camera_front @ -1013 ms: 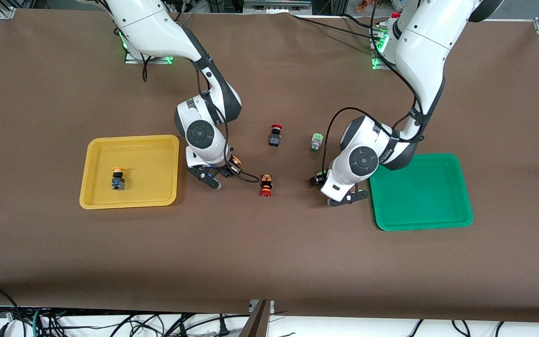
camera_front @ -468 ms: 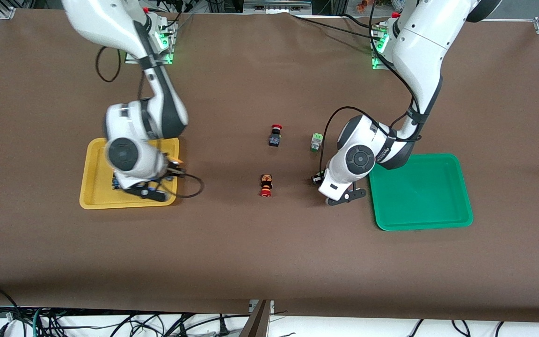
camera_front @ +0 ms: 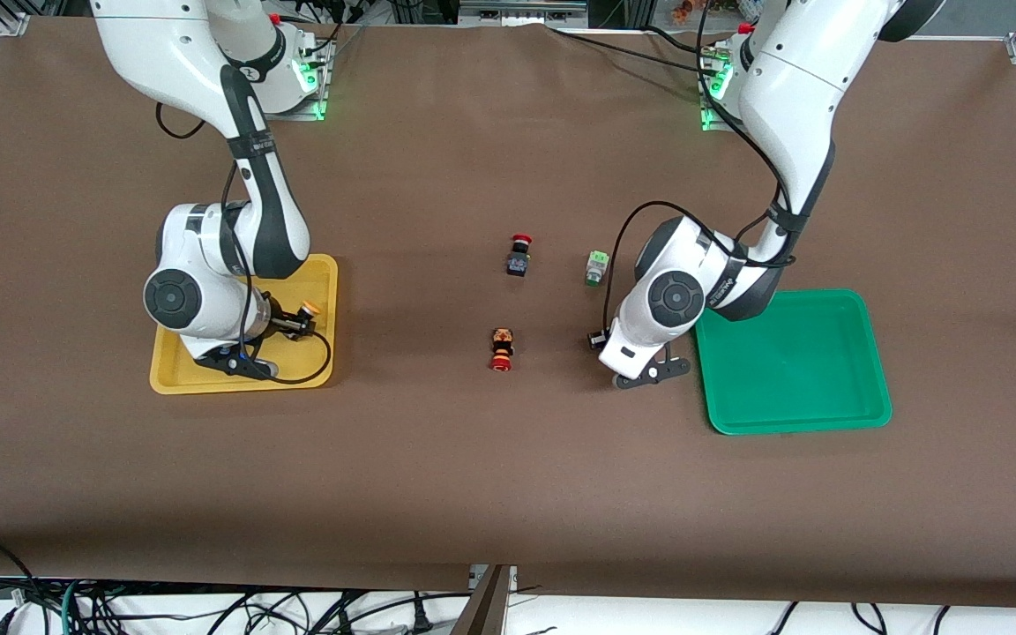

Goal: Place green and yellow buttons in trays
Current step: 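Place the blue button in the yellow tray while the left gripper carries green, then lower the green button into the green tray and open the left gripper, then grasp the second green button with the left gripper, then carry the green button into the green tray and release it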

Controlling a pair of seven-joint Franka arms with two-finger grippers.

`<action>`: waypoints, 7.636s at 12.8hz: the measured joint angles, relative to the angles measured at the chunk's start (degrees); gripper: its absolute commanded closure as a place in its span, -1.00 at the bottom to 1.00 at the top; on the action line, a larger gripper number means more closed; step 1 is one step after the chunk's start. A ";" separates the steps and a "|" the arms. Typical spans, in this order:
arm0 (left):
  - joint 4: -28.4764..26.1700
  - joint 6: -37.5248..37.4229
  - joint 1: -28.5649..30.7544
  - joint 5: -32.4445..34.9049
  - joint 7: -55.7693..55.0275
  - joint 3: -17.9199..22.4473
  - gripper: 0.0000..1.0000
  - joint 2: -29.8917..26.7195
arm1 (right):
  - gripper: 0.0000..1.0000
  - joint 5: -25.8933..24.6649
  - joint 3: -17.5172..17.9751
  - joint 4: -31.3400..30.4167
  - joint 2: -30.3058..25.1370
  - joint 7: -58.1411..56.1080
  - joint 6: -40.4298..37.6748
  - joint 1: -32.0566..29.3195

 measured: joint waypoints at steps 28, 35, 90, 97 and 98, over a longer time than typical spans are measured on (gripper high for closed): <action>0.78 -21.43 31.97 4.50 30.08 -13.85 -1.00 -3.90 | -0.99 -13.94 24.50 13.27 -32.02 -3.39 -33.53 -28.10; -4.43 -14.49 18.67 4.51 13.93 -18.06 -1.00 -1.31 | -0.99 -16.02 24.52 16.45 -30.05 -3.38 -32.69 -28.90; 19.58 -42.99 33.09 2.04 30.02 -6.39 -1.00 -25.67 | -0.99 -16.04 24.62 16.78 -29.51 -3.39 -32.00 -30.18; 5.97 -42.92 21.13 0.81 31.32 2.77 -1.00 -36.60 | -0.99 -16.06 24.79 16.81 -29.51 -3.40 -31.98 -30.15; 4.95 -42.91 20.65 0.81 31.32 2.78 -1.00 -37.32 | -0.99 -16.06 24.79 16.81 -29.51 -3.40 -31.97 -30.15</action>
